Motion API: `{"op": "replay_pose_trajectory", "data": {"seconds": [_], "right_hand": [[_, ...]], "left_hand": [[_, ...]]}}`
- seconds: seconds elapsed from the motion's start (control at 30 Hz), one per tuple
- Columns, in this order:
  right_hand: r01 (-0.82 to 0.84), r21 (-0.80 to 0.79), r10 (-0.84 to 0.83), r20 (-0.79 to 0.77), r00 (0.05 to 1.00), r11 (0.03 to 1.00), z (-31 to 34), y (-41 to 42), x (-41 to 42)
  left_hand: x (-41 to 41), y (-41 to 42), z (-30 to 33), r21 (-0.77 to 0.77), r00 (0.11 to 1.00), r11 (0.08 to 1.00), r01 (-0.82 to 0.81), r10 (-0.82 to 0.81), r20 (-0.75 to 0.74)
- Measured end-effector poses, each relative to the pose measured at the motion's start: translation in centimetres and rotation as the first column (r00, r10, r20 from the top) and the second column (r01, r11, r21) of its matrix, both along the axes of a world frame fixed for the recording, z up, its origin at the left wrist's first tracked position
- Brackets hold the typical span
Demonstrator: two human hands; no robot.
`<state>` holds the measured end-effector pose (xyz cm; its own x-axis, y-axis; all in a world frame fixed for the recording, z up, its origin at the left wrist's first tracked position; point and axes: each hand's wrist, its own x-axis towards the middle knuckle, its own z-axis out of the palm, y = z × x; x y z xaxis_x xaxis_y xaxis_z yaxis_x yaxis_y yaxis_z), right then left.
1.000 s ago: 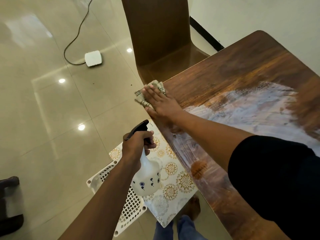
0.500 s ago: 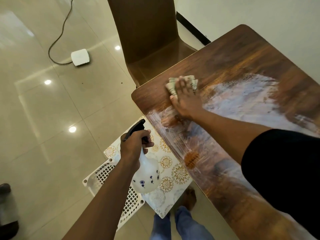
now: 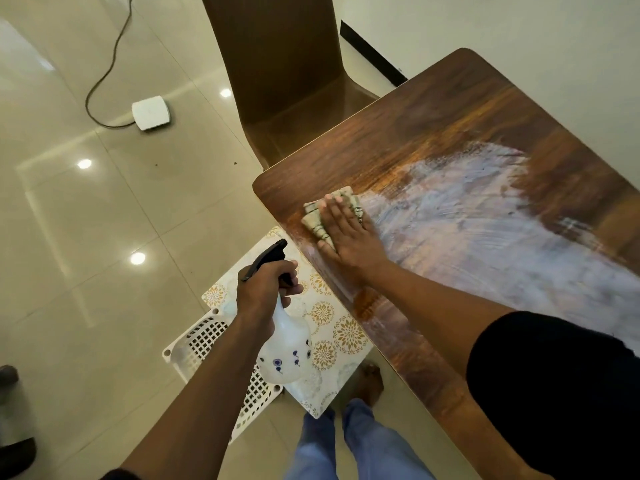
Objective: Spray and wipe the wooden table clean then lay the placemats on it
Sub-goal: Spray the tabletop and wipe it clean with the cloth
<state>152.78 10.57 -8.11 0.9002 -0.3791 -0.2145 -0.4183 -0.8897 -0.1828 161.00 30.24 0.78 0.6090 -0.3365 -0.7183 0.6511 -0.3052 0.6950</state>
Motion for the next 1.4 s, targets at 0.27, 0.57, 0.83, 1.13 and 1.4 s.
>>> {"op": "replay_pose_trajectory", "data": {"seconds": [0.27,0.57,0.83,1.13,1.4], "right_hand": [[0.42,0.029,-0.419,-0.047,0.907,0.907,0.6,-2.3,-6.4],[-0.005,0.053,0.003,0.051,0.999,0.999,0.0,5.1,4.1],[-0.117,0.02,0.117,0.044,0.992,0.993,0.0,4.3,9.0],[-0.153,-0.043,0.157,0.12,0.98,0.987,-0.7,6.1,-4.9],[-0.108,-0.058,0.11,0.041,0.993,0.992,-0.4,6.6,-9.1]], "left_hand": [[-2.0,0.1,0.1,-0.008,0.999,1.0,0.027,-0.027,-0.039],[-1.0,1.1,-0.3,0.017,1.0,1.0,-0.007,0.007,-0.003],[0.2,1.3,-0.8,0.024,0.997,0.997,-0.071,0.071,0.032],[-0.7,1.1,-0.8,0.023,1.0,1.0,0.011,-0.011,-0.004],[-1.4,1.2,-0.7,0.011,0.999,1.0,-0.005,0.005,-0.031]]}}
